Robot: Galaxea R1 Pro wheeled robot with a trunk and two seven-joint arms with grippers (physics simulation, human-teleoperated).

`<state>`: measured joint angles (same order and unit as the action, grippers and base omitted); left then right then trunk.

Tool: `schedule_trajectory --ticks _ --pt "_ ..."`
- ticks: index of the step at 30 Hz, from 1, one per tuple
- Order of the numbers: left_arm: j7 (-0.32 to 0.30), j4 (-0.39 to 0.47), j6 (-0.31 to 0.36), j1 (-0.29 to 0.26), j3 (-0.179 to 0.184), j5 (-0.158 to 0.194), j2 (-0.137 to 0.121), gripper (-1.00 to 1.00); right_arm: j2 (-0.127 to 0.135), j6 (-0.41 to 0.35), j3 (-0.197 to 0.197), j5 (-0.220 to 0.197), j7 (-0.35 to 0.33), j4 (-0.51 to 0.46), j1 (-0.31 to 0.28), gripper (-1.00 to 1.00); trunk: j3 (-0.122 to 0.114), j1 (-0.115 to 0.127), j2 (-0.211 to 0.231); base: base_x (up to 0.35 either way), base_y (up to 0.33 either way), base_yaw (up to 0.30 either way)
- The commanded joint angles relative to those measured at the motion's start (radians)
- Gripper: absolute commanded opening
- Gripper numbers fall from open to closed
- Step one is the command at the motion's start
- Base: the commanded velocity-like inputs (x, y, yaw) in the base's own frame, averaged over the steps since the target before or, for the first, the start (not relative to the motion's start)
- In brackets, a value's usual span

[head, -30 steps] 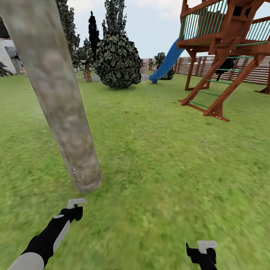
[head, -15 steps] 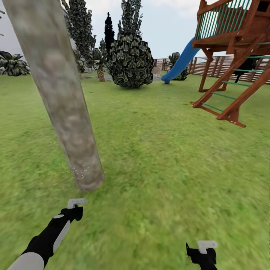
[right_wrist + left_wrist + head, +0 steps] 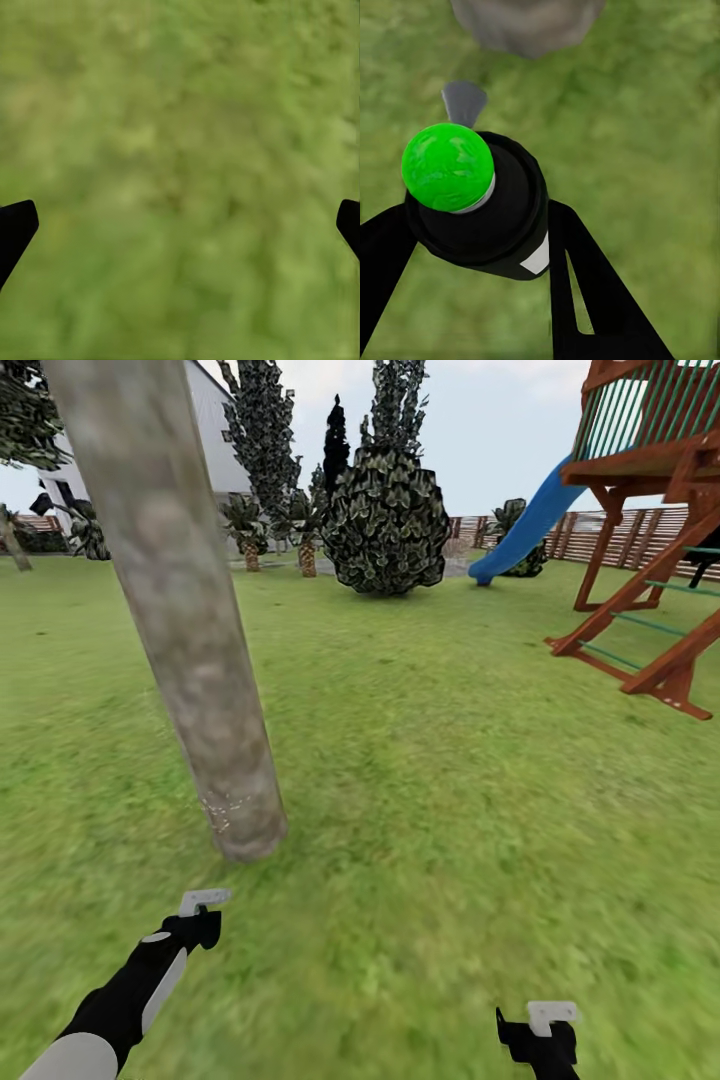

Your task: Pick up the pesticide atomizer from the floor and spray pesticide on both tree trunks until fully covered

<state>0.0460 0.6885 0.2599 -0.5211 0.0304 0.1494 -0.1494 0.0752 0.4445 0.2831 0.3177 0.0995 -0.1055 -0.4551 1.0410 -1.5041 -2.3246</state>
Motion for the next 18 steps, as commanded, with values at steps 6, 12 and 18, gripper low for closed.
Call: schedule_trajectory --ticks 6,12,18 --pt "0.006 0.002 0.003 0.000 0.002 0.009 -0.001 -1.00 0.000 0.003 0.006 0.011 0.005 0.001 -0.001 1.00 0.001 0.000 0.000 0.183 -0.208 0.174" --pt "0.002 0.112 0.044 -0.006 0.012 0.007 -0.001 -1.00 0.001 0.002 0.005 0.011 0.004 0.000 -0.001 1.00 0.001 0.000 0.000 0.012 -0.011 0.004" --pt "0.005 0.359 0.268 -0.005 0.012 0.000 -0.007 -1.00 0.001 0.002 0.005 0.011 0.004 0.001 -0.001 1.00 0.001 0.000 0.000 -0.148 0.000 0.000"
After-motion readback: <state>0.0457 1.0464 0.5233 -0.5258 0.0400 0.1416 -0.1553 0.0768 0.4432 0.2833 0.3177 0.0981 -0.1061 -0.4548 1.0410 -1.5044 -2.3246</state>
